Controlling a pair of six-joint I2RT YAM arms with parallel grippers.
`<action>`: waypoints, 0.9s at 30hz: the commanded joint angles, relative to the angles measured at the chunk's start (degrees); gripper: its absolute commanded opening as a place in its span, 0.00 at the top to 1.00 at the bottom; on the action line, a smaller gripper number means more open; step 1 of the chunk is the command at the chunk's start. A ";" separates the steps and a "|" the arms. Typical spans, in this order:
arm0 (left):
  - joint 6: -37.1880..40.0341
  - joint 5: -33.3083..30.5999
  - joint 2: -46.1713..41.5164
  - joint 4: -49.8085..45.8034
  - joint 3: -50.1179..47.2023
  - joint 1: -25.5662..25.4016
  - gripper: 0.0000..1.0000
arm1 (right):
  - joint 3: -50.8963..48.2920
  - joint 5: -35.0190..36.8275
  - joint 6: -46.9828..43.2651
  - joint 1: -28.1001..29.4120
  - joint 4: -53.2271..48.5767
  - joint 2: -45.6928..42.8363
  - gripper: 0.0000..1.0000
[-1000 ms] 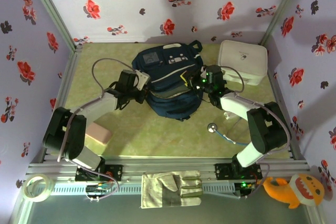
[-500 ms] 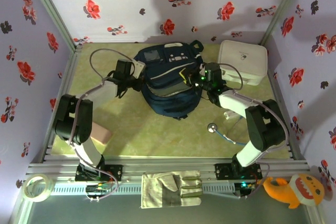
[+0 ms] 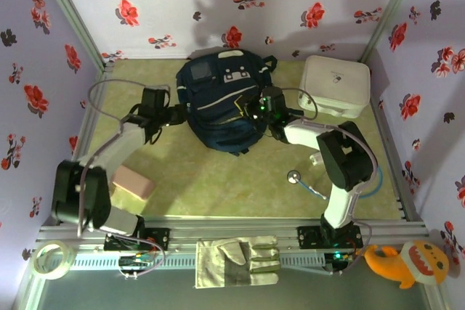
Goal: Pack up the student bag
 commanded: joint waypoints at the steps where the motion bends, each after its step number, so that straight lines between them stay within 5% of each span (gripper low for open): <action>1: -11.21 -7.95 -6.45 -12.36 -3.49 0.94 0.12 | 2.89 0.62 -3.18 0.76 -0.82 1.23 0.79; 8: -21.24 -12.84 -15.06 -26.60 -8.57 3.17 0.05 | -0.38 4.58 -10.76 0.26 -11.20 -5.61 0.36; 17: -28.31 -13.07 -16.66 -37.91 -12.48 6.92 0.03 | -7.32 14.99 -20.10 -1.51 -24.34 -20.74 0.22; 27: -32.29 -9.72 -14.78 -31.61 -19.18 7.57 0.03 | -6.83 16.97 -22.61 -1.70 -25.78 -22.56 0.13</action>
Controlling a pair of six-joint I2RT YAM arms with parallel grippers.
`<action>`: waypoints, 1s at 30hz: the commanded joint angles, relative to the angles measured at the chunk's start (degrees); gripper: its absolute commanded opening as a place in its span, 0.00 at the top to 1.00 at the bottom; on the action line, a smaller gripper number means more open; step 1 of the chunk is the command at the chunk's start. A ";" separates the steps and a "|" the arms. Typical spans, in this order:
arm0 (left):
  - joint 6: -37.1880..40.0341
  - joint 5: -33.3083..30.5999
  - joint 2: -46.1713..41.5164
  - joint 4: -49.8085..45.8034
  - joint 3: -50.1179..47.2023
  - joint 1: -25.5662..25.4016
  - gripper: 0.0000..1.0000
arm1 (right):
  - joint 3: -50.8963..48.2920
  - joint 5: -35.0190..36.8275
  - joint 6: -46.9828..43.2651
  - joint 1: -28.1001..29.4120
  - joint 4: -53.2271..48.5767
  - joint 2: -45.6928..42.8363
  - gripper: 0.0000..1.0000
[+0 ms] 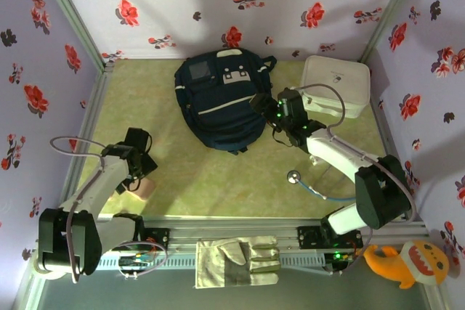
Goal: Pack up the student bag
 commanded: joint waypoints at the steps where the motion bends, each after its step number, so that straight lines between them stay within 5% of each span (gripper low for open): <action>1: -2.00 1.66 1.83 3.71 -1.97 0.49 0.03 | 0.07 2.14 -2.04 -0.25 -1.26 0.04 0.13; 10: 2.55 4.69 5.09 10.33 -2.40 -1.48 0.09 | 0.49 1.82 -1.07 -0.26 -1.48 0.77 0.13; 20: 5.53 5.11 13.07 12.34 5.51 -9.40 0.11 | 0.92 0.56 0.47 -0.25 -0.12 2.50 0.13; 30: -0.07 -4.22 9.89 -0.57 9.30 -9.12 0.06 | 0.50 0.52 0.23 -0.26 -0.04 2.25 0.13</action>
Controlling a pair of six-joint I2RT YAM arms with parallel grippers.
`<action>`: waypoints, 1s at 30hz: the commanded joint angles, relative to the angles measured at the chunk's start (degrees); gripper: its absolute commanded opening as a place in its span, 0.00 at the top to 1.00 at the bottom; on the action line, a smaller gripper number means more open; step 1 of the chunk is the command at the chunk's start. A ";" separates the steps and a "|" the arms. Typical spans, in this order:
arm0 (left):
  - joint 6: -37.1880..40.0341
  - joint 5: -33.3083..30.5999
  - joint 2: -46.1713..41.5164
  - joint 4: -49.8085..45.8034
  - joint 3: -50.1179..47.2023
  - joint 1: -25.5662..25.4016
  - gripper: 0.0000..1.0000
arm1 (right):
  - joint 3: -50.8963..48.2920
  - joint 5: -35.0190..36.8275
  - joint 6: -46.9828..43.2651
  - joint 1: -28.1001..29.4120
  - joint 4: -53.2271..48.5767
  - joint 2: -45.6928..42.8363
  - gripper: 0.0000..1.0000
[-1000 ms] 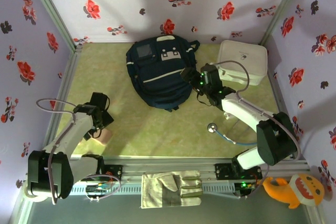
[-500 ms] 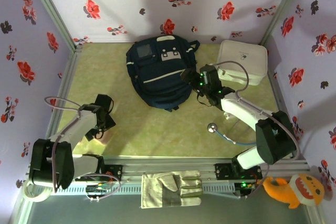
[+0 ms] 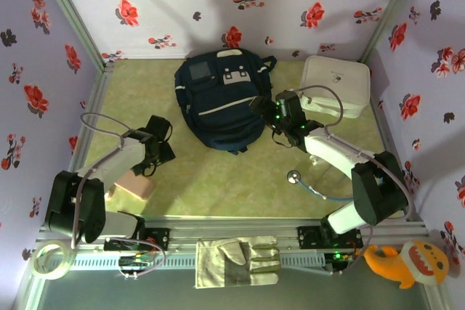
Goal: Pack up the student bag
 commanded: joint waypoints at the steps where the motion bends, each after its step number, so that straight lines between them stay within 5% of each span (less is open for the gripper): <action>1: -4.80 -5.31 -3.91 -8.02 0.61 1.14 0.06 | 0.50 -0.23 0.53 -0.26 1.01 0.53 0.13; 7: -13.81 -4.88 -10.15 -9.81 -6.39 3.67 0.04 | 0.42 -0.99 0.80 -0.26 1.79 1.23 0.13; 19: -16.28 2.44 -9.36 -1.77 -14.51 8.80 0.02 | -0.11 -1.92 1.59 -0.26 2.62 1.35 0.13; 30: -12.34 4.07 -11.85 1.92 -13.92 9.15 0.28 | 0.07 -2.26 2.10 -0.34 3.19 2.02 0.13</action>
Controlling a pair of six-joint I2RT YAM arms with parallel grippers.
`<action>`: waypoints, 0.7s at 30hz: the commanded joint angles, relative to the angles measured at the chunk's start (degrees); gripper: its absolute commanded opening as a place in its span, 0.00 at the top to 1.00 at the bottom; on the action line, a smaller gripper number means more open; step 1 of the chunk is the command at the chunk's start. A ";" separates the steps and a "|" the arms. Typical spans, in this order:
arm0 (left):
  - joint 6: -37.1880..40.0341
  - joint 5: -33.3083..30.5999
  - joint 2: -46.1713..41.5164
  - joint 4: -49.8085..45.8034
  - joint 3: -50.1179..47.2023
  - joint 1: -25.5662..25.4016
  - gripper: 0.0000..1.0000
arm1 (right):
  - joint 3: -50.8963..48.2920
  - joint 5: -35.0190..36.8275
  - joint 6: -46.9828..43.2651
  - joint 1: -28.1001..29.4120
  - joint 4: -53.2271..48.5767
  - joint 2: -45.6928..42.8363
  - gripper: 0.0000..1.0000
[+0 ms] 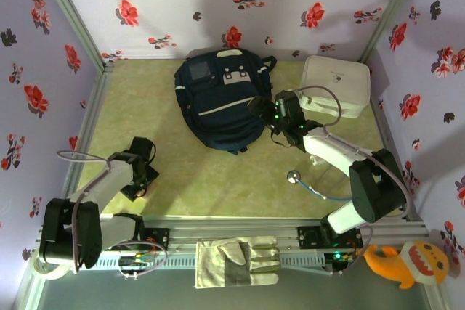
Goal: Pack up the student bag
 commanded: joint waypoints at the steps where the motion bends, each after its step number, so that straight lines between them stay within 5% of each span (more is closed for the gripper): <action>1: 1.92 0.38 -1.37 0.71 1.93 0.03 0.32 | 0.07 -0.61 1.31 -0.35 1.60 0.99 0.13; 11: 6.64 1.50 2.12 1.59 10.16 -7.18 0.38 | 0.16 -0.95 1.40 -0.35 1.69 1.63 0.13; 21: 21.63 8.33 7.66 15.24 18.59 -19.80 0.40 | 1.20 -10.01 -0.43 -0.34 7.39 3.79 0.14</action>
